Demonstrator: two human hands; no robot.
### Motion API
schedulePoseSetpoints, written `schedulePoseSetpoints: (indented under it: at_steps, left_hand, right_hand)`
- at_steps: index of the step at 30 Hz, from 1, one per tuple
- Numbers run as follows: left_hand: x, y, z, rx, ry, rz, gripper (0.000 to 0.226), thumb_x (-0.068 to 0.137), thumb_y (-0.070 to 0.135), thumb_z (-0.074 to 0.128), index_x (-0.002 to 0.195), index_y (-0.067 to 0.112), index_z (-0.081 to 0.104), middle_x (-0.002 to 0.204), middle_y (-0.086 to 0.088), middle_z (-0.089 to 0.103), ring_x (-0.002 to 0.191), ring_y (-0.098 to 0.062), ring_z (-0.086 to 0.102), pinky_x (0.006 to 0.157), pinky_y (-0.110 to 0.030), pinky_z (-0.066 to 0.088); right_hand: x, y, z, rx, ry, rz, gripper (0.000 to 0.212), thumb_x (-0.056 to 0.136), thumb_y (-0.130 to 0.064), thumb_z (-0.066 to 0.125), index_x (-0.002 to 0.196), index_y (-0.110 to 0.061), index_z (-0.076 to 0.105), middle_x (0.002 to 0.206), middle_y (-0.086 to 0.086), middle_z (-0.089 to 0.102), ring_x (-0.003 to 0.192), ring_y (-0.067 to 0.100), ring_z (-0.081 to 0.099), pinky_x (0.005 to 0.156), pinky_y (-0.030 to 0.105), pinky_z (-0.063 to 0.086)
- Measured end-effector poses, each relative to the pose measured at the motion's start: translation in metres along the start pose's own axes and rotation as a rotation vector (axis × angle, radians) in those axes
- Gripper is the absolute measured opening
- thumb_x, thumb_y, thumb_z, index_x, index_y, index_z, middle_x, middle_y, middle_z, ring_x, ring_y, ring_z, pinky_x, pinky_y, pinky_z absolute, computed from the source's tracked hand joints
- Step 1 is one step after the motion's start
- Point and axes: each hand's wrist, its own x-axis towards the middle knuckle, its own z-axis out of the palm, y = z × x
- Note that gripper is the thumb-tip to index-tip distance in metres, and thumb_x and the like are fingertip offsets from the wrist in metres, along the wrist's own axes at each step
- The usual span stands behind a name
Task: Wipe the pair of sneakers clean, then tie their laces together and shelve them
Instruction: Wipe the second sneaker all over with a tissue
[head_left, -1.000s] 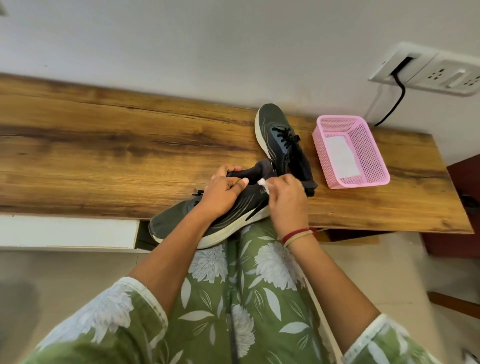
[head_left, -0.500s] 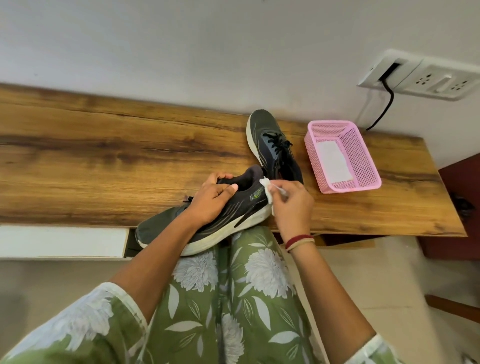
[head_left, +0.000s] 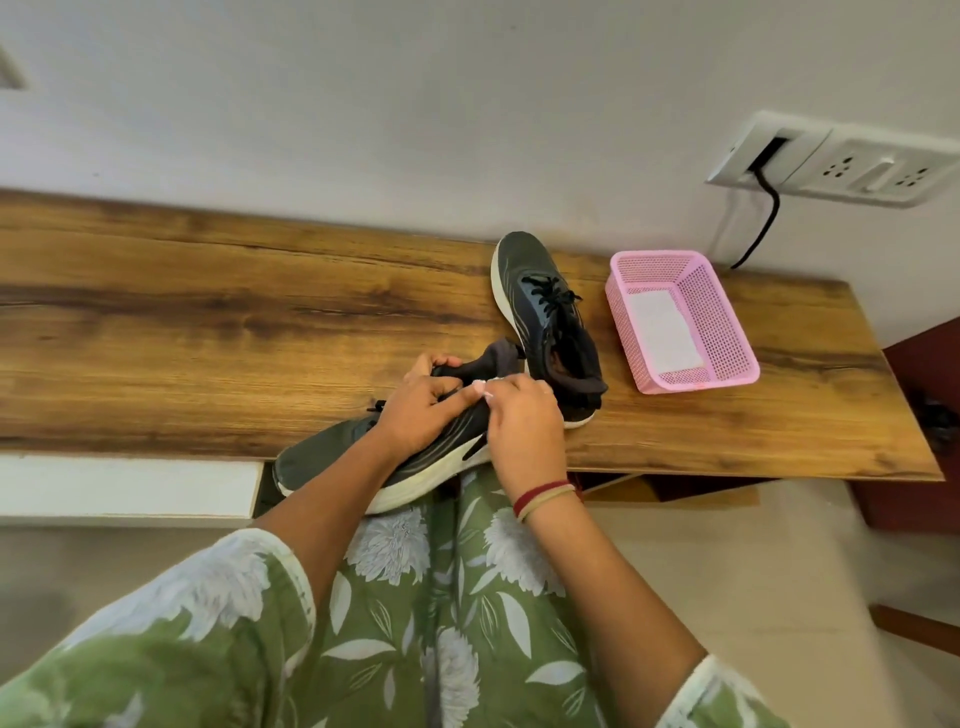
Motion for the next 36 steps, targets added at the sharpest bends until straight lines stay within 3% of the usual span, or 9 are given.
schedulePoseSetpoints:
  at_steps: [6, 10, 14, 17, 20, 24, 28, 32, 36]
  left_hand:
    - [-0.002, 0.002, 0.002, 0.079, 0.022, 0.019, 0.063, 0.078, 0.067, 0.039, 0.091, 0.018, 0.076, 0.121, 0.013, 0.037, 0.119, -0.010, 0.044, 0.100, -0.033, 0.036]
    - [-0.005, 0.001, 0.004, 0.120, 0.037, 0.053, 0.070, 0.078, 0.071, 0.033, 0.096, 0.019, 0.076, 0.123, 0.013, 0.038, 0.119, -0.013, 0.045, 0.098, -0.034, 0.037]
    - [-0.004, 0.002, 0.004, 0.100, 0.038, 0.033, 0.068, 0.079, 0.068, 0.033, 0.095, 0.018, 0.076, 0.121, 0.013, 0.038, 0.119, -0.014, 0.045, 0.100, -0.036, 0.036]
    - [-0.005, 0.002, 0.003, 0.068, 0.022, 0.021, 0.057, 0.082, 0.063, 0.039, 0.090, 0.020, 0.076, 0.122, 0.012, 0.038, 0.119, -0.014, 0.045, 0.102, -0.039, 0.036]
    - [-0.003, 0.001, 0.001, 0.006, 0.005, -0.019, 0.044, 0.082, 0.060, 0.043, 0.080, 0.027, 0.072, 0.121, 0.012, 0.039, 0.118, -0.015, 0.046, 0.103, -0.042, 0.037]
    - [-0.003, 0.000, 0.003, -0.027, 0.003, -0.027, 0.050, 0.080, 0.063, 0.044, 0.081, 0.022, 0.074, 0.121, 0.012, 0.040, 0.117, -0.016, 0.047, 0.103, -0.043, 0.037]
    - [-0.004, 0.001, 0.002, -0.038, -0.001, -0.042, 0.044, 0.082, 0.057, 0.043, 0.078, 0.023, 0.071, 0.122, 0.011, 0.040, 0.118, -0.015, 0.046, 0.104, -0.041, 0.036]
    - [-0.003, 0.002, 0.001, -0.048, 0.006, -0.043, 0.041, 0.082, 0.055, 0.044, 0.075, 0.024, 0.070, 0.122, 0.010, 0.042, 0.118, -0.014, 0.046, 0.103, -0.038, 0.036]
    - [-0.005, 0.003, 0.003, -0.078, 0.014, -0.039, 0.032, 0.082, 0.054, 0.046, 0.066, 0.034, 0.065, 0.122, 0.010, 0.042, 0.118, -0.016, 0.047, 0.103, -0.039, 0.037]
  right_hand:
    - [0.008, 0.021, -0.010, -0.002, 0.133, 0.174, 0.018, 0.089, -0.003, 0.053, 0.093, -0.007, 0.071, 0.091, 0.013, 0.060, 0.087, 0.031, 0.054, 0.076, 0.039, 0.045]
    - [-0.011, 0.014, -0.001, -0.030, 0.050, -0.074, 0.025, 0.086, -0.010, 0.046, 0.091, -0.008, 0.071, 0.086, 0.011, 0.061, 0.080, 0.030, 0.054, 0.067, 0.034, 0.045]
    - [0.006, 0.025, -0.007, 0.029, 0.122, 0.191, 0.018, 0.090, -0.004, 0.053, 0.093, -0.004, 0.071, 0.088, 0.015, 0.060, 0.085, 0.032, 0.054, 0.072, 0.036, 0.043]
    - [-0.004, 0.030, -0.012, 0.020, 0.008, 0.092, 0.018, 0.088, -0.002, 0.054, 0.094, -0.004, 0.071, 0.088, 0.011, 0.060, 0.084, 0.026, 0.054, 0.074, 0.035, 0.046]
    - [-0.021, 0.047, -0.031, 0.122, -0.098, 0.067, 0.021, 0.086, 0.000, 0.057, 0.095, -0.010, 0.073, 0.092, 0.000, 0.060, 0.084, 0.013, 0.053, 0.075, 0.016, 0.040]
    - [-0.016, 0.048, -0.041, 0.323, 0.125, 0.325, 0.019, 0.087, -0.004, 0.059, 0.097, -0.014, 0.072, 0.099, -0.001, 0.058, 0.091, 0.015, 0.057, 0.084, 0.028, 0.048]
    - [-0.002, 0.032, -0.022, 0.424, 0.051, 0.289, 0.010, 0.086, -0.016, 0.063, 0.089, -0.011, 0.072, 0.100, 0.003, 0.061, 0.090, 0.010, 0.057, 0.080, 0.013, 0.041]
    - [-0.005, 0.023, -0.005, 0.448, 0.184, 0.363, 0.009, 0.080, -0.019, 0.071, 0.077, -0.011, 0.070, 0.088, 0.001, 0.063, 0.081, 0.010, 0.057, 0.079, 0.026, 0.048]
    - [-0.025, 0.006, -0.002, 0.267, 0.115, 0.073, 0.011, 0.086, -0.007, 0.059, 0.095, -0.013, 0.060, 0.085, -0.001, 0.060, 0.075, 0.011, 0.052, 0.068, 0.024, 0.041]
